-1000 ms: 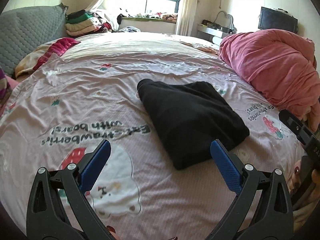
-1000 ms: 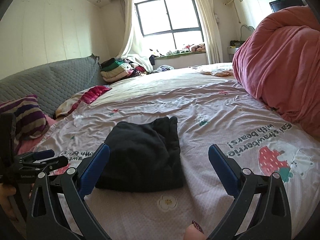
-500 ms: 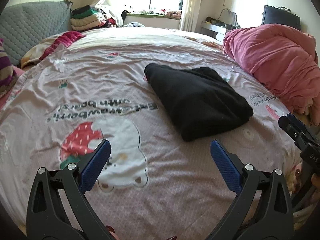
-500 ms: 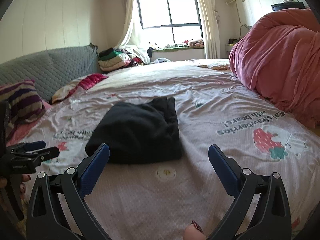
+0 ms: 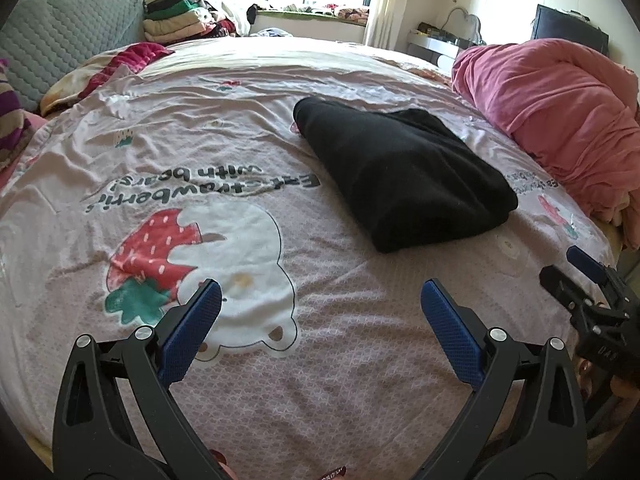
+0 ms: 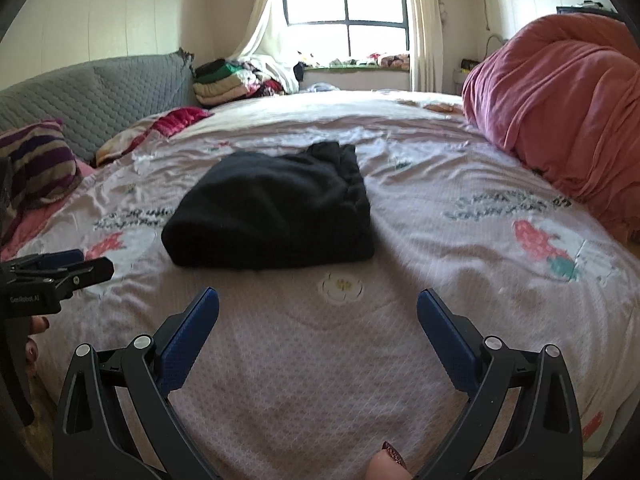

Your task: Fold small clothes

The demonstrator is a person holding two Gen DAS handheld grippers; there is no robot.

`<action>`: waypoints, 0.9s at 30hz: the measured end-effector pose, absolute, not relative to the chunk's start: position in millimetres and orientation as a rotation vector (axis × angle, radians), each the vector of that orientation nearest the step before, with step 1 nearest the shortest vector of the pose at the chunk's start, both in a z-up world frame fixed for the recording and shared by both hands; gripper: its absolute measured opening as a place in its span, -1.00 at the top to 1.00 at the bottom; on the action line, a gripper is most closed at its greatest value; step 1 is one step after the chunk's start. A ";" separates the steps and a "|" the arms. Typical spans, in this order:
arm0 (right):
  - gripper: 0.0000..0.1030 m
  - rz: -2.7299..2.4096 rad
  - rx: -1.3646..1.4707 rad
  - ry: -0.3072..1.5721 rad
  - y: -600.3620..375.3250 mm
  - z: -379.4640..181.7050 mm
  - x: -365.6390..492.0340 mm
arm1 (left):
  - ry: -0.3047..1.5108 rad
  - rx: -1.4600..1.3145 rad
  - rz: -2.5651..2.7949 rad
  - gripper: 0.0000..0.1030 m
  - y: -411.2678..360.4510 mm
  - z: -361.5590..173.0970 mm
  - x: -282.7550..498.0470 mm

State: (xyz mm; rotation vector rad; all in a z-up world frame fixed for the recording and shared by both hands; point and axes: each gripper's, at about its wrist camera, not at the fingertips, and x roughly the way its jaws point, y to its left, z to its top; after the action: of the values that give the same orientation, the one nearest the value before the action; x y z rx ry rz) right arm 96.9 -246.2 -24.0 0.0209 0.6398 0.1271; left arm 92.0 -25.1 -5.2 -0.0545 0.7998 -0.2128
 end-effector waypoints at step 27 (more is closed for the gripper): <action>-0.91 0.091 0.054 0.683 -256.3 -32.0 109.5 | 0.846 -0.046 -0.175 -0.82 -26.2 -14.1 98.8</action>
State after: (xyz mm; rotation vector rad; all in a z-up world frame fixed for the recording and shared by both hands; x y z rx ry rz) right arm 109.5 -256.3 -32.0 0.0543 0.6835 0.0907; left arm 98.8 -26.2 -14.1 -0.0465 0.8464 -0.1750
